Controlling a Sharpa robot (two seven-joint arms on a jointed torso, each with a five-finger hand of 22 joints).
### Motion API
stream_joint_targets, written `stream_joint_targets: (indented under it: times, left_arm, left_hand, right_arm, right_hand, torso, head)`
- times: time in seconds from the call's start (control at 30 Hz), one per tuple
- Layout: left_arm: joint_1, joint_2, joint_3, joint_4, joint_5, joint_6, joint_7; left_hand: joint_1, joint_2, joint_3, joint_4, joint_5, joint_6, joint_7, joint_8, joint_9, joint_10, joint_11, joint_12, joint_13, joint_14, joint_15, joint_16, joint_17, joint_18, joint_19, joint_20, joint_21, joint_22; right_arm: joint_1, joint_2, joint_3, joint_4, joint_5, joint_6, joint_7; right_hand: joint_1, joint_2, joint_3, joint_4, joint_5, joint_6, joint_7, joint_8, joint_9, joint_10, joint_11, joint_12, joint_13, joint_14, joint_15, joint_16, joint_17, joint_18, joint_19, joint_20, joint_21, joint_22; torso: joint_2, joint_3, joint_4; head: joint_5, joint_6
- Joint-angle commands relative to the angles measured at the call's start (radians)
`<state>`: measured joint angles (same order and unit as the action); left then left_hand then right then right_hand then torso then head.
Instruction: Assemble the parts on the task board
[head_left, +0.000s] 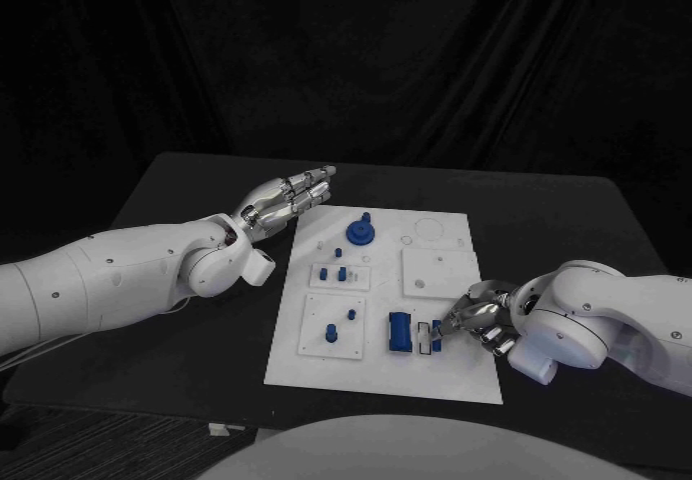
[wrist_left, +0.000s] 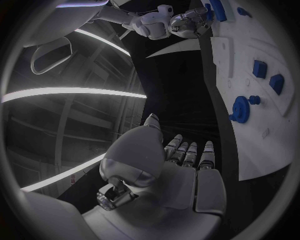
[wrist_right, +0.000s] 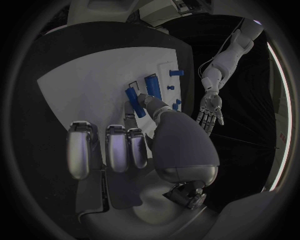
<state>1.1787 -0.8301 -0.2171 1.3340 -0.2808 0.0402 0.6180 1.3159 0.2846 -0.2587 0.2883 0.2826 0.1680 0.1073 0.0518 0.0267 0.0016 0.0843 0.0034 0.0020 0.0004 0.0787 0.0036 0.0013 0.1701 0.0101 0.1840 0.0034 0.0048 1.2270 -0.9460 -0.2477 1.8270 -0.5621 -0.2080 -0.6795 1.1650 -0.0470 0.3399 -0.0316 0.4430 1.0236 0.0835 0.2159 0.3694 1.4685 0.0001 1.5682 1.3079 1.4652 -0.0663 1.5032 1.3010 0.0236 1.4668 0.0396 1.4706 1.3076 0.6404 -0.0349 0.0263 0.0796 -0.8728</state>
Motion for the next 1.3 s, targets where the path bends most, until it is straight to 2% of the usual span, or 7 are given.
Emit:
stream_joint_targets:
  times: [0.03,0.2,0.77,1.07,1.3]
  left_arm:
    - [-0.001,0.002,0.001,0.001,0.0,0.013,0.008]
    - [-0.001,0.003,0.001,0.0,0.0,0.014,0.007]
    - [-0.001,0.004,0.001,-0.001,0.0,0.019,0.001]
    - [-0.001,0.006,0.001,-0.001,0.0,0.021,-0.002]
    - [-0.001,0.007,0.001,-0.003,0.0,0.024,-0.005]
  left_hand:
    - [0.009,0.001,0.005,0.001,0.005,0.001,0.009,0.006,0.001,0.0,0.006,-0.003,-0.001,0.0,0.009,-0.004,-0.001,0.005,-0.002,0.008,0.004,0.001]
    - [0.009,0.001,0.006,0.0,0.005,0.001,0.009,0.005,0.001,0.0,0.006,-0.003,-0.001,0.0,0.01,-0.004,-0.001,0.005,-0.001,0.01,0.005,0.002]
    - [0.015,0.002,0.009,-0.001,0.012,0.0,0.011,0.006,0.001,0.0,0.008,-0.003,-0.001,0.0,0.014,-0.004,-0.001,0.007,0.001,0.017,0.006,0.003]
    - [0.015,0.002,0.009,-0.001,0.012,0.0,0.011,0.006,0.001,0.0,0.008,-0.003,-0.001,0.0,0.014,-0.004,-0.001,0.007,0.001,0.017,0.007,0.003]
    - [0.016,0.002,0.01,-0.001,0.015,0.001,0.011,0.006,0.001,0.001,0.009,-0.003,-0.001,0.0,0.015,-0.004,-0.001,0.007,0.001,0.019,0.007,0.003]
  right_arm:
    - [-0.004,0.003,0.0,-0.002,0.008,0.019,-0.028]
    - [-0.006,0.009,0.0,-0.006,0.008,0.026,-0.03]
    - [-0.007,0.029,0.0,-0.016,-0.033,0.041,-0.033]
    - [-0.007,0.036,0.0,-0.024,-0.073,0.061,-0.038]
    - [-0.007,0.041,0.0,-0.03,-0.088,0.074,-0.04]
  right_hand:
    - [-0.01,0.005,-0.021,0.002,-0.03,-0.001,-0.01,0.003,0.001,0.102,-0.005,0.003,0.263,0.062,-0.002,0.003,0.0,0.002,0.055,0.004,0.0,0.23]
    - [-0.008,0.013,-0.051,0.015,-0.094,0.002,-0.014,0.007,0.003,0.102,-0.008,0.003,0.263,0.062,-0.005,0.003,-0.001,0.002,0.054,0.002,-0.002,0.229]
    - [-0.004,0.014,-0.057,0.014,-0.102,0.003,-0.015,0.009,0.003,0.102,-0.009,0.003,0.263,0.061,-0.005,0.002,-0.004,0.003,0.052,0.001,-0.005,0.228]
    - [-0.018,0.014,-0.101,0.04,-0.186,-0.013,-0.009,0.004,0.002,0.102,-0.004,0.003,0.263,0.06,-0.002,0.002,-0.005,0.004,0.05,0.003,-0.01,0.226]
    - [-0.032,0.011,-0.128,0.059,-0.228,-0.023,-0.005,0.001,0.001,0.102,0.0,0.003,0.263,0.06,0.001,0.001,-0.008,0.006,0.047,0.005,-0.016,0.224]
  torso:
    - [0.0,0.0001,0.0003]
    - [0.0,0.0,0.0001]
    - [0.0,-0.0002,0.0005]
    - [0.0,-0.0004,0.0003]
    - [0.001,-0.0001,0.0004]
  head:
    - [0.001,0.0]
    - [0.001,0.0]
    - [0.001,0.0]
    - [0.002,0.0]
    - [0.003,0.0]
